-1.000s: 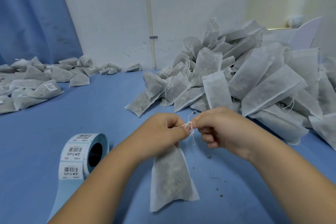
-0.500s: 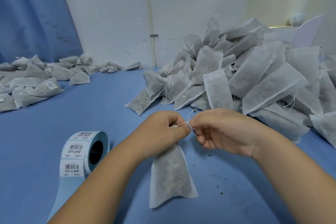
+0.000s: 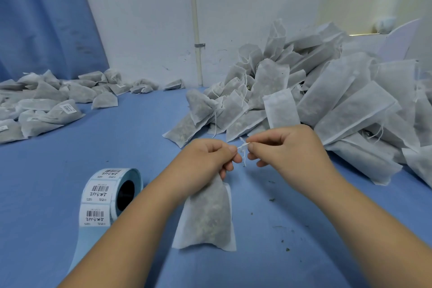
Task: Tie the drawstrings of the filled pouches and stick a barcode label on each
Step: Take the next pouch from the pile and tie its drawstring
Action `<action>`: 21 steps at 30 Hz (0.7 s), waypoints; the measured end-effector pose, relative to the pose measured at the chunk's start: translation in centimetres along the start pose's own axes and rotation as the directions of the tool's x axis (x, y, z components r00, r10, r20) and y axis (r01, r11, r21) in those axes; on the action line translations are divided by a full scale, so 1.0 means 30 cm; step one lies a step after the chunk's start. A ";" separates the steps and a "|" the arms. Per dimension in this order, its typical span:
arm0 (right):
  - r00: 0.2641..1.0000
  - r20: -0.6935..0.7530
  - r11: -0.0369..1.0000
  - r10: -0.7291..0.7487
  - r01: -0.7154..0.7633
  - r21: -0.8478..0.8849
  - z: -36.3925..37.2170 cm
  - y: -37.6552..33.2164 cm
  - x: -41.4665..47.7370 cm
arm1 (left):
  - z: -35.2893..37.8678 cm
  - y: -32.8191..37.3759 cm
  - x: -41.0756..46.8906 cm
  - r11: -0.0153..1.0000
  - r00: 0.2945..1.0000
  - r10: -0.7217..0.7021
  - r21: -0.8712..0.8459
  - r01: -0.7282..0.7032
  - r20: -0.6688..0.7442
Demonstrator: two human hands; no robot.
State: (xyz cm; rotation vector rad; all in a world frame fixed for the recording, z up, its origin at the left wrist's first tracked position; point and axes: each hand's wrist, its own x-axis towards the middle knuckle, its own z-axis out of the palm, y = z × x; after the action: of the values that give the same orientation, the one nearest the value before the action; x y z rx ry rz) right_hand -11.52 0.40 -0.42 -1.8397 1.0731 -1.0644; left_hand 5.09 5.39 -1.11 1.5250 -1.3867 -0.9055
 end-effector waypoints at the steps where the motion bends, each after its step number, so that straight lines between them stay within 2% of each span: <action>1: 1.000 -0.020 0.999 -0.022 0.021 -0.027 0.002 -0.002 -0.004 | 0.001 0.001 0.002 1.000 1.000 -0.006 -0.010 0.006 -0.014; 4: 0.997 -0.050 0.996 -0.062 0.059 -0.061 0.008 -0.005 -0.009 | 0.008 0.004 0.006 0.999 0.999 -0.017 -0.039 0.015 -0.034; 6: 0.998 -0.036 0.999 -0.042 0.042 -0.025 0.008 -0.006 -0.008 | 0.012 0.002 0.008 0.999 0.999 -0.020 -0.038 0.019 -0.037; 9: 1.000 0.017 1.000 -0.010 0.010 0.012 -0.001 -0.005 -0.005 | 0.010 -0.008 0.008 1.000 0.999 -0.030 0.001 0.030 -0.038; 12: 1.000 0.023 0.999 -0.018 0.019 -0.044 -0.002 0.005 -0.001 | 0.005 -0.018 0.014 0.998 0.997 -0.053 0.042 0.055 -0.052; 17: 0.999 0.028 0.988 -0.025 0.029 -0.150 -0.004 0.021 0.012 | -0.010 -0.039 0.033 0.968 0.985 -0.087 0.219 0.119 -0.152; 21: 1.000 0.014 0.973 0.014 -0.011 -0.232 -0.037 0.037 0.029 | -0.029 -0.056 0.041 0.930 0.978 -0.117 0.327 0.169 -0.174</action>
State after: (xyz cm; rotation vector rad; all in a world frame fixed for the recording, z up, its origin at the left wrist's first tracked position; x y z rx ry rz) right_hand -12.59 -1.01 -0.73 -2.0170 1.2420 -0.9481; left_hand 6.67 4.29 -2.31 1.9371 -1.3841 -0.6393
